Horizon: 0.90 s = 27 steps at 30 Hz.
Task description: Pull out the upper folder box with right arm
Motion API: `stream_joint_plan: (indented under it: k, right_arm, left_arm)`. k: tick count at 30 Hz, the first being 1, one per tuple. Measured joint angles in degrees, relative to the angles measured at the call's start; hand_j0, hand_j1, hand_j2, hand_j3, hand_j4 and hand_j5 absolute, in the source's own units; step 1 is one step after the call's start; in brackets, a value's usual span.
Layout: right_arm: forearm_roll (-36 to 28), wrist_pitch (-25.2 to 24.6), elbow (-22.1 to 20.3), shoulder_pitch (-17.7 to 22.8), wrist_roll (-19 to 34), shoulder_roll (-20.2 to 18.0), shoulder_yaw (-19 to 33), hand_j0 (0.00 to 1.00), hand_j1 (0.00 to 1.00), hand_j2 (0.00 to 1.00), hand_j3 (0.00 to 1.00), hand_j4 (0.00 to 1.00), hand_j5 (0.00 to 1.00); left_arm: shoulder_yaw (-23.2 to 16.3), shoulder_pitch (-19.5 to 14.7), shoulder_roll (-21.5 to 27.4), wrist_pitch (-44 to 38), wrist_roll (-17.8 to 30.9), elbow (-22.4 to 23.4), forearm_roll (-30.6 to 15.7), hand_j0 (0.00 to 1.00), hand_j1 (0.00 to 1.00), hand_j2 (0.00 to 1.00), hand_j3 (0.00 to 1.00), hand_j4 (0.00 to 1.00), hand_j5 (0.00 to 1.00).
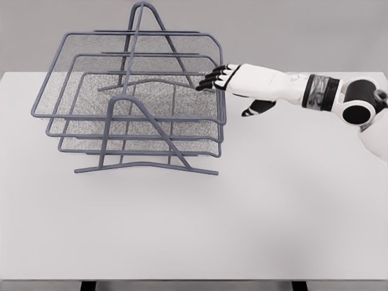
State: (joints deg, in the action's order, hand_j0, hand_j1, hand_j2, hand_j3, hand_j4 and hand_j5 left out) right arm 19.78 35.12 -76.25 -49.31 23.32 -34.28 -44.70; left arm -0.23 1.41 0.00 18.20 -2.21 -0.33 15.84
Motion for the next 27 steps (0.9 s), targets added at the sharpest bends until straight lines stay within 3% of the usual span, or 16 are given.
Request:
stream_joint_plan:
  k: [8,27]
  right_arm:
    - [-0.63,-0.17,0.27,0.35,-0.06,-0.04,-0.69,1.0,1.0,1.0,1.0,1.0,1.0]
    - [-1.64,-0.11,-2.47,1.41,-0.12,-7.11,-0.22,1.0,1.0,1.0,1.0,1.0,1.0]
  left_arm:
    - [-0.02,0.0,0.0,0.0,0.0,0.0,0.0,1.0,1.0,1.0,1.0,1.0,1.0]
    - [-0.03,0.0,0.0,0.0,0.0,0.0,0.0,1.0,1.0,1.0,1.0,1.0,1.0]
